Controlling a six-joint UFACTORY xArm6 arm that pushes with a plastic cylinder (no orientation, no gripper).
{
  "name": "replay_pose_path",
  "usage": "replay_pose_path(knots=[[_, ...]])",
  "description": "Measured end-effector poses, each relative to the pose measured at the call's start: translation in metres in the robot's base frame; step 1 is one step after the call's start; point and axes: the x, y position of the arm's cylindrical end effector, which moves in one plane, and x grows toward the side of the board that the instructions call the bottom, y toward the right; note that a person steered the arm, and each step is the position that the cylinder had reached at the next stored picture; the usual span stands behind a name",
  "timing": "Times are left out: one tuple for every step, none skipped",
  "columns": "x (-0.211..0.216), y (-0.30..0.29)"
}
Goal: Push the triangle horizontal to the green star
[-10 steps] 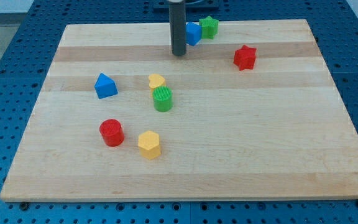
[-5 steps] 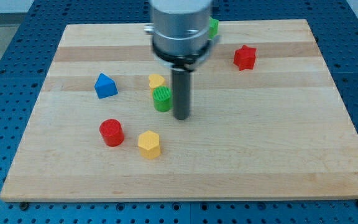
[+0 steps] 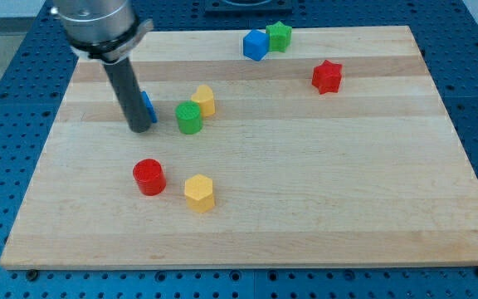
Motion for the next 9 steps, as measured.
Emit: replay_pose_path(knots=[[-0.027,-0.013],[-0.031,-0.052],[-0.042,-0.032],[-0.042,0.019],[-0.062,0.025],[-0.085,0.031],[-0.086,0.075],[-0.098,0.09],[-0.124,0.096]])
